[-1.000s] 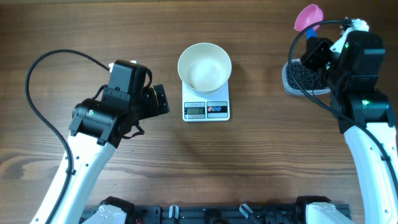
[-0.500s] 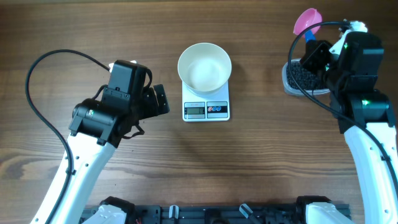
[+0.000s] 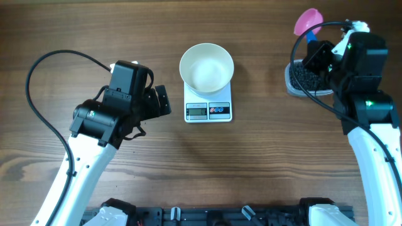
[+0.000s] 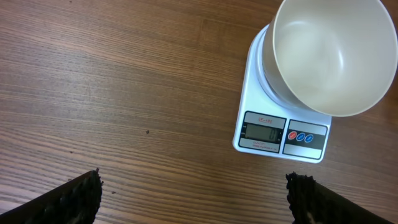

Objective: Scoop item into bowl and weigh 150g on scale

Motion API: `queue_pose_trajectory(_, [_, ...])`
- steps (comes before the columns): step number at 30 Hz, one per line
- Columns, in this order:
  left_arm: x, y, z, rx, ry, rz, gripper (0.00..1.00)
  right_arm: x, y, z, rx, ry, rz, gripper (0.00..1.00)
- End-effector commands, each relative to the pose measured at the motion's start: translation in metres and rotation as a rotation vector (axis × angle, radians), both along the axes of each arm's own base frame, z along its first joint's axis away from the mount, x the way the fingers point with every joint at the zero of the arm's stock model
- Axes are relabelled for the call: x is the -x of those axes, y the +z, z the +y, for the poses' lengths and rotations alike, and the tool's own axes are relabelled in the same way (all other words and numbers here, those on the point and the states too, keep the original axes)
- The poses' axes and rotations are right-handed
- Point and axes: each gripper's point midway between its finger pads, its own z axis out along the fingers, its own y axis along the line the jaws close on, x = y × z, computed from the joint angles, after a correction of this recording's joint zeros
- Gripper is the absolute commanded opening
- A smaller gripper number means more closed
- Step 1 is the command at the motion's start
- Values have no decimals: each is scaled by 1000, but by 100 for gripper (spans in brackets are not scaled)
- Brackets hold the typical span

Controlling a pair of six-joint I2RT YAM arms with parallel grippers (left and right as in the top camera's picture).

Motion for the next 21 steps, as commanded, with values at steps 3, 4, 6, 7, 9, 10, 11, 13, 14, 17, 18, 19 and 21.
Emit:
queue_pose_trajectory(3, [-2,-1,3,-18,-6,-2,100,-1,5,7,-32,32,-7,4])
queue_pose_trajectory(4, [-2,-1,3,-18,-6,-2,100,-1,5,7,-30,33,-5,4])
queue_pose_trajectory(6, [-2,-1,3,-18,-7,-2,100,2,4,7,13,59,-2,4])
queue_pose_trajectory(7, [-2,-1,3,-18,-6,-2,100,5,6,7,44,77,-11,4])
queue_pose_trajectory(9, [-2,-1,3,-18,-6,-2,100,10,17,7,81,97,-46,4])
queue_pose_trajectory(10, [-2,-1,3,-18,-6,-2,100,12,24,7,94,103,-71,4])
queue_pose_trajectory(11, [-2,-1,3,-18,-6,-2,100,14,30,7,111,111,-91,4])
queue_pose_trajectory(13, [-1,-1,2,-15,-9,-1,100,20,40,7,144,126,-125,4])
queue_pose_trajectory(14, [-1,-1,2,-14,-8,-1,100,22,44,7,158,132,-135,4])
queue_pose_trajectory(17, [-1,-1,1,-8,-12,1,100,29,49,7,159,131,-146,4])
queue_pose_trajectory(18, [2,-3,-6,30,-36,21,100,31,49,7,165,135,-143,4])
queue_pose_trajectory(19, [7,-4,-15,76,-64,45,100,33,48,7,189,148,-138,4])
queue_pose_trajectory(21, [11,-1,-35,169,-126,59,100,36,41,6,242,172,-117,4])
